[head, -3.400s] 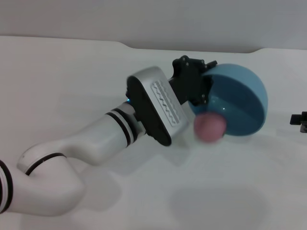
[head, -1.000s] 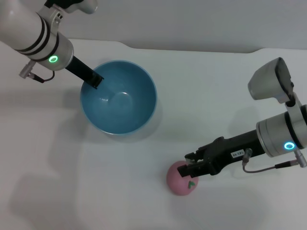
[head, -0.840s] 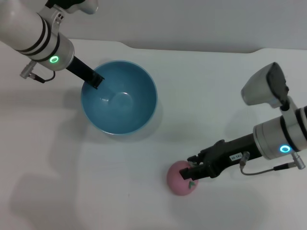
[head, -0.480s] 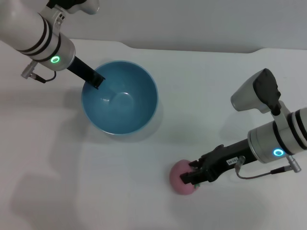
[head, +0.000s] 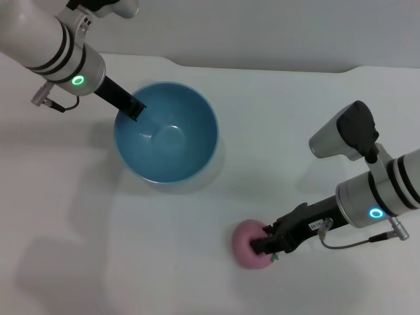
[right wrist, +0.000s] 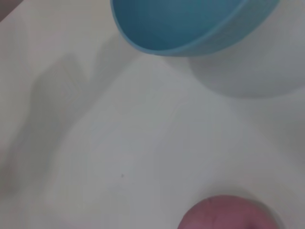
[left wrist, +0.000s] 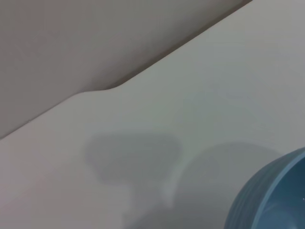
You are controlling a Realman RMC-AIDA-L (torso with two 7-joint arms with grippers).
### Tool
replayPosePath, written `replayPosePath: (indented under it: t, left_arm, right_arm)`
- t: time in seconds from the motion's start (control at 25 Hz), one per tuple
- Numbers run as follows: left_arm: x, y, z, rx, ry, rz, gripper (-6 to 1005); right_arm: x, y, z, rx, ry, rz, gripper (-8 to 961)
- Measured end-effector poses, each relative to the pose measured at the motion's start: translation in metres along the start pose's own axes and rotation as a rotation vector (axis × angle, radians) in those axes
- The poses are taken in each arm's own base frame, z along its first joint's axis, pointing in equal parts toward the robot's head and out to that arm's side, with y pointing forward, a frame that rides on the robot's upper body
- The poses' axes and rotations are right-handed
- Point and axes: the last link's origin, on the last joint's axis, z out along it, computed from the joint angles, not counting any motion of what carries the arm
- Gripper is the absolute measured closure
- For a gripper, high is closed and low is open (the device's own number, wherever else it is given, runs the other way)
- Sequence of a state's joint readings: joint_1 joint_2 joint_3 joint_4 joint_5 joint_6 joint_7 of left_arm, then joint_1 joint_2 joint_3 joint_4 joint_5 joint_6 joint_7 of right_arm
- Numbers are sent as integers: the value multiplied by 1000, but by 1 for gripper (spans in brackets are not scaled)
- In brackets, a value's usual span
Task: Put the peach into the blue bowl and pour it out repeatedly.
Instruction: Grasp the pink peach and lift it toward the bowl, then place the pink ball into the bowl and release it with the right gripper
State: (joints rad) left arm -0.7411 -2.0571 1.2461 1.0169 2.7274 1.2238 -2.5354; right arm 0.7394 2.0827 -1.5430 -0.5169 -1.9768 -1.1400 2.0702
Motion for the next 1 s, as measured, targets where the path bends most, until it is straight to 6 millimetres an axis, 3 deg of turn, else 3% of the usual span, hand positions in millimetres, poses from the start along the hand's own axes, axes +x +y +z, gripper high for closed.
replayPosePath:
  t: [0.16,0.36,0.48,0.56,0.6,0.76,0.92,1.0]
  left_arm:
    - [0,0,0,0,-1,0,1001]
    - [-1,2,2,-5,-7,2,1000]
    - [-2,5,4,-10,-17,-2,1001]
    - [-1,7,5,-10,-21,-11,1001]
    - [-1,9,6,-10,-25,-15,1001]
    - [1,24,12,-13,-65,20,1000]
    - [5,61,27,-31,-198,140,1000]
    - [6,69,30,-36,-221,157,1001]
  right_arm:
    - [-1,-1,-2,2,-14,2,475]
    - [-3,0,-6,-5,-44,-4,721]
    - [0,0,-14,-18,-88,15,799]
    - [4,-2,-25,-27,-142,41,850]
    - [11,-5,-40,-35,-209,68,876]
    - [25,-12,-67,-39,-312,102,889]
    - [41,-12,-103,-70,-418,67,903]
    - [41,-10,-107,-78,-428,43,896]
